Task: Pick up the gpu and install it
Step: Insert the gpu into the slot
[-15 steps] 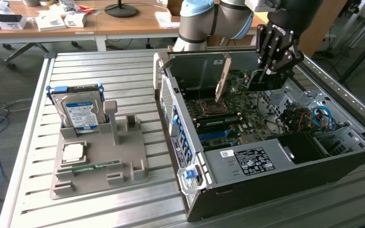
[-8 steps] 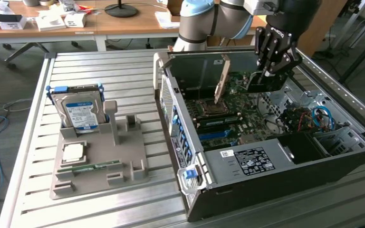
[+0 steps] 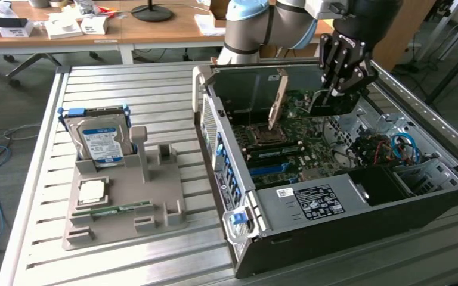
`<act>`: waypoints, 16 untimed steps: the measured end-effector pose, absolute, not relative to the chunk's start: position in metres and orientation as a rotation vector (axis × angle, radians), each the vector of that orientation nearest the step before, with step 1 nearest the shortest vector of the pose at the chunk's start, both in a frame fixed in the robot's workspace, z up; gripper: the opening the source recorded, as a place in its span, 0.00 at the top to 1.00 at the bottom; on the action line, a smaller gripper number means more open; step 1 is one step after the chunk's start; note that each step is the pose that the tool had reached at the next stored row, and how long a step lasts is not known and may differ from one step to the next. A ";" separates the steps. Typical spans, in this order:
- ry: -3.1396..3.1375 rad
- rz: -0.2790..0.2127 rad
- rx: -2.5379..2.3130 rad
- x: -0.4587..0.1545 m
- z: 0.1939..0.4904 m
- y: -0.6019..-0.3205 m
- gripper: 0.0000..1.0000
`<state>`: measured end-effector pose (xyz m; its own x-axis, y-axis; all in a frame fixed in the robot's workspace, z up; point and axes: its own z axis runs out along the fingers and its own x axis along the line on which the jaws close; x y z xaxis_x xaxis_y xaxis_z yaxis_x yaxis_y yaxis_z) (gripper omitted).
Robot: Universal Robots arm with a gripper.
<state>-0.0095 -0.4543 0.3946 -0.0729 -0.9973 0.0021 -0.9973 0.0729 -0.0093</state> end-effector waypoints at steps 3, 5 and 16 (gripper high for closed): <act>2.298 -0.013 -2.136 -0.015 0.394 -0.454 0.74; 2.298 -0.013 -2.136 -0.017 0.393 -0.453 0.74; 2.296 -0.013 -2.138 -0.021 0.377 -0.453 0.74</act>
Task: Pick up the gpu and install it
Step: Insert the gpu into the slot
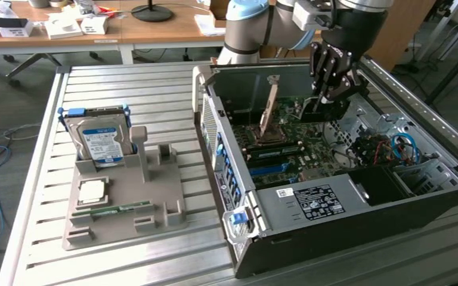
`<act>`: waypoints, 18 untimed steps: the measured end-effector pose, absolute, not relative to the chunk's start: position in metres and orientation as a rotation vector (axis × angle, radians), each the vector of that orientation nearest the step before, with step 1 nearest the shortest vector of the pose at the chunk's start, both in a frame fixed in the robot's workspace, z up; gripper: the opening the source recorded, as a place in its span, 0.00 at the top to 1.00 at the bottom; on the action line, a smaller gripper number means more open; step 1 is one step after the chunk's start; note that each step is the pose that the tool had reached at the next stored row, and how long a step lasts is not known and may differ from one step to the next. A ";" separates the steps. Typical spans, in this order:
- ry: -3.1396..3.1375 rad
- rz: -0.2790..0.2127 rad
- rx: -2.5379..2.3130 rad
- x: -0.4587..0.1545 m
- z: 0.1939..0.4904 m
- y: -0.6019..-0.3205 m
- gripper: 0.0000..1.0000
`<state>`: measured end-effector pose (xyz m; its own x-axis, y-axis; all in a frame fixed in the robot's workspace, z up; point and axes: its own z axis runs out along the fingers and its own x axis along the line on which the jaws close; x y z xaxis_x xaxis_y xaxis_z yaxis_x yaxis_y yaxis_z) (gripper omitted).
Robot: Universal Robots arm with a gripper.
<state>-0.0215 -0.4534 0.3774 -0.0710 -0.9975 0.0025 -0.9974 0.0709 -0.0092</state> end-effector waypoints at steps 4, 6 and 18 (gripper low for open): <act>2.293 -0.013 -2.141 -0.022 0.370 -0.453 0.74; 2.292 -0.013 -2.142 -0.023 0.366 -0.453 0.74; 2.280 -0.013 -2.154 -0.026 0.345 -0.453 0.74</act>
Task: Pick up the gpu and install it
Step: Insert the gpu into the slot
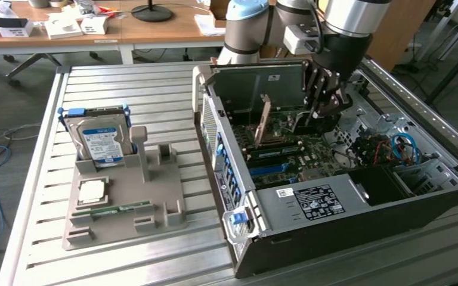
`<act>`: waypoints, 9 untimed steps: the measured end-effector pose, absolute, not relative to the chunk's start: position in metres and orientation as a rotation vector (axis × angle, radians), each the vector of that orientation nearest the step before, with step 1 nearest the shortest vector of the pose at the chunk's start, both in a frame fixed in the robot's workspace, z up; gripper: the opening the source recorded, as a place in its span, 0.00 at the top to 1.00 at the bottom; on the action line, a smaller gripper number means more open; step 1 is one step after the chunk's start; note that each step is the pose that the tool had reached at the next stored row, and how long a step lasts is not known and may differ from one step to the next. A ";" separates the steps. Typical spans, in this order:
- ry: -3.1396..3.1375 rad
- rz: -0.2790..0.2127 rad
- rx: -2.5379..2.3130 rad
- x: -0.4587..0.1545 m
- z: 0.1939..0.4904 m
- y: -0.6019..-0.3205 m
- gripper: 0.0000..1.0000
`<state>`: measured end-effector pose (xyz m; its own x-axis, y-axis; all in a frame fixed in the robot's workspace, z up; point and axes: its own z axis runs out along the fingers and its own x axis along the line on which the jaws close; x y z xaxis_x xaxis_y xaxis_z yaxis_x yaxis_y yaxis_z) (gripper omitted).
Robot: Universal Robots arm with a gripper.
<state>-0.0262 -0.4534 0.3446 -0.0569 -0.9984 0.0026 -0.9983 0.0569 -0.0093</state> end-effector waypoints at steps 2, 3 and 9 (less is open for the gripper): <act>2.278 -0.013 -2.157 -0.027 0.341 -0.453 0.74; 2.277 -0.013 -2.158 -0.027 0.340 -0.453 0.74; 2.266 -0.013 -2.169 -0.028 0.331 -0.453 0.74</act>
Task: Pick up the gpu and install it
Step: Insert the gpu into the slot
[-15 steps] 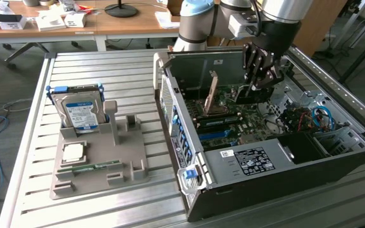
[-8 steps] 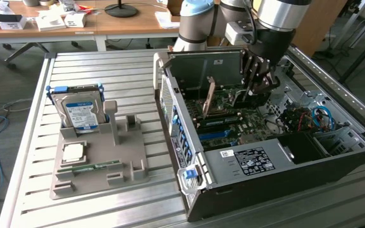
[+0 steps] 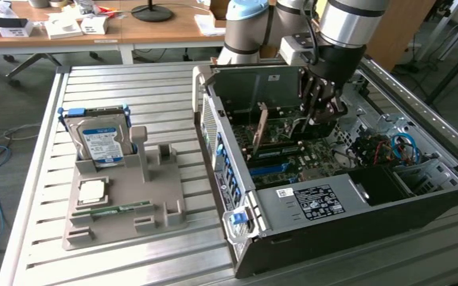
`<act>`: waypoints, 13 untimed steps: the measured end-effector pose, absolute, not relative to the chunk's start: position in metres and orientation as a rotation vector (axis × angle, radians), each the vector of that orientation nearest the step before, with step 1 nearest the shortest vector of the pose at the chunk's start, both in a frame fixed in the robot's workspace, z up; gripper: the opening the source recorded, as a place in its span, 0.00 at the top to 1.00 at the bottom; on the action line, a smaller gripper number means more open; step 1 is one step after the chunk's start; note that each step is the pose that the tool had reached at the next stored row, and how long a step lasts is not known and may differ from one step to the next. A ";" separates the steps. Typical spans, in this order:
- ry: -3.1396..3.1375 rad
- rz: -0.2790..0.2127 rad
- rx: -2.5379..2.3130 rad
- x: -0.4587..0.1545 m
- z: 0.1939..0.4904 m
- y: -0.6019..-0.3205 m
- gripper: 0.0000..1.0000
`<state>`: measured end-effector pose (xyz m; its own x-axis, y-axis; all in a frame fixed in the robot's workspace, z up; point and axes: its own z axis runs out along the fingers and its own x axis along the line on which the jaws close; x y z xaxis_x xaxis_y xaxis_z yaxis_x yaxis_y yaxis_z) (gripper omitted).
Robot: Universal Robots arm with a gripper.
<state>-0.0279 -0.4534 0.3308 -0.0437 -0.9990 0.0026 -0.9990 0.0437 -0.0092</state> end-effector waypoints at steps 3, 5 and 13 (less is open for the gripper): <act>2.264 -0.013 -2.172 -0.028 0.329 -0.453 0.74; 2.264 -0.013 -2.172 -0.028 0.329 -0.453 0.74; 2.264 -0.014 -2.172 -0.038 0.328 -0.453 0.74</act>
